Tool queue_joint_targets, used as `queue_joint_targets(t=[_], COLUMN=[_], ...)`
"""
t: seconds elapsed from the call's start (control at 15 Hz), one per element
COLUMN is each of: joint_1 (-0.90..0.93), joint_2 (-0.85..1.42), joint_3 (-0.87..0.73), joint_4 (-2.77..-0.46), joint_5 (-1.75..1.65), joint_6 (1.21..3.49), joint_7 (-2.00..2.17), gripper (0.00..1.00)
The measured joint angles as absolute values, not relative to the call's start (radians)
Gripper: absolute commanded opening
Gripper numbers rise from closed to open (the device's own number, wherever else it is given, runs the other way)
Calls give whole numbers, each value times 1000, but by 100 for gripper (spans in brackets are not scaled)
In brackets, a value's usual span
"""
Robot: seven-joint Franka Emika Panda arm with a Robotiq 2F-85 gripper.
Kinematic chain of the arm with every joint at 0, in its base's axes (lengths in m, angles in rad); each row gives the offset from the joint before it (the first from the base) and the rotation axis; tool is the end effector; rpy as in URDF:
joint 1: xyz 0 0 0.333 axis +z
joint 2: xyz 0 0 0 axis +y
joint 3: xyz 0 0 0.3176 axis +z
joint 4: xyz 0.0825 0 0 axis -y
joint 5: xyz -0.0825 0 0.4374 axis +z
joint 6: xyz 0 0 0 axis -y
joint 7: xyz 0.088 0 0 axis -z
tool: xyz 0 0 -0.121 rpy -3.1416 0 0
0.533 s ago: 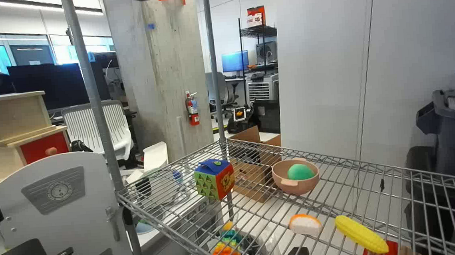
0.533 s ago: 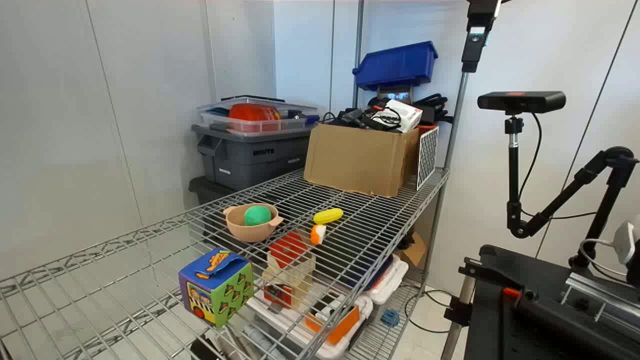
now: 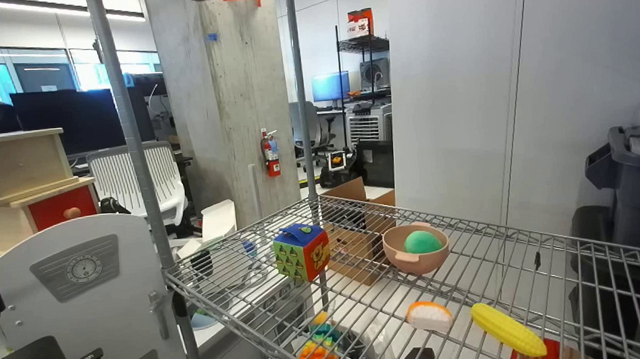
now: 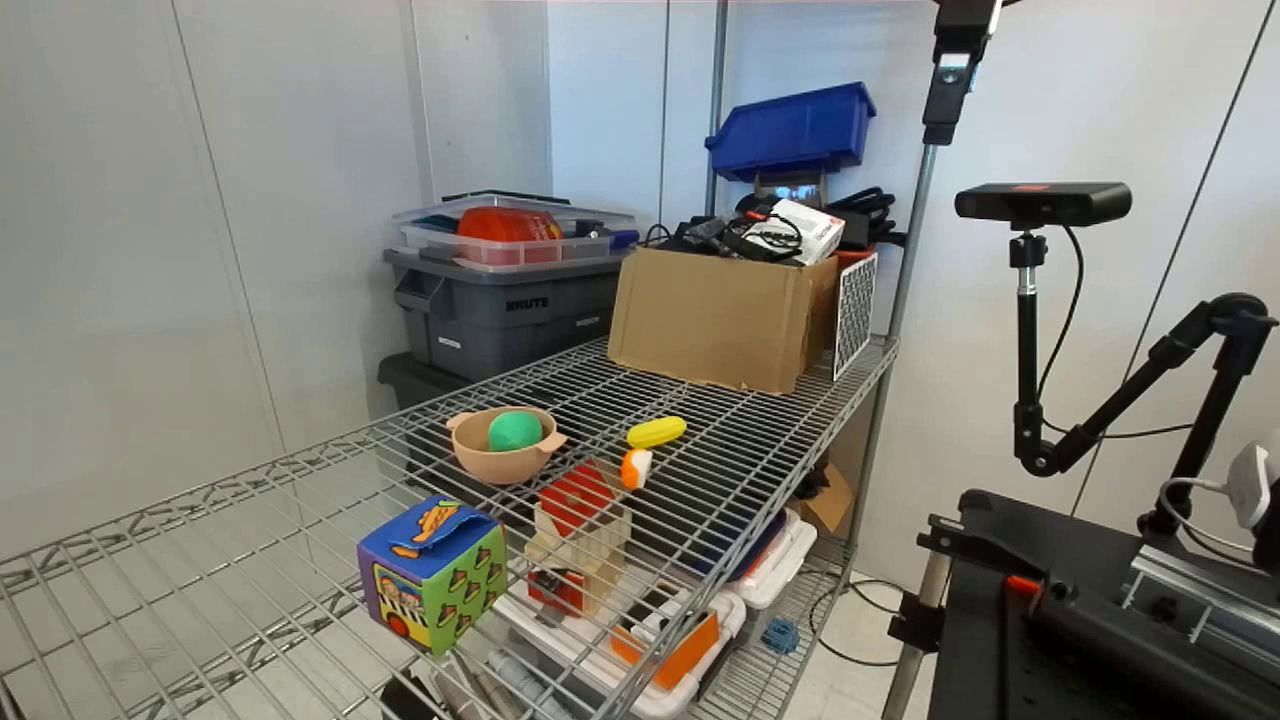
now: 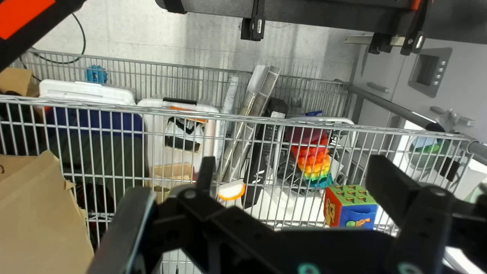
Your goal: Move the cube to the right, remove the green object from the bowl and put it on the shelf
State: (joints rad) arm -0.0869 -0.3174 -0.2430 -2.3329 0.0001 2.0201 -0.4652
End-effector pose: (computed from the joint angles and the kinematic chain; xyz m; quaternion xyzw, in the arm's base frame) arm 0.4718 -0.1624 0.4216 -0.9966 -0.0734 -0.0125 0.0356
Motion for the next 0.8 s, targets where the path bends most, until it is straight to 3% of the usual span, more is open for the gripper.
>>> queue_joint_targets(t=[0.33, 0.8], joint_1=[-80, 19], joint_2=[-265, 24], joint_3=[-171, 18], joint_4=[-2376, -2387], joint_5=[-12, -144], joint_6=[2074, 2414], joint_7=[-432, -106], gripper=[100, 100])
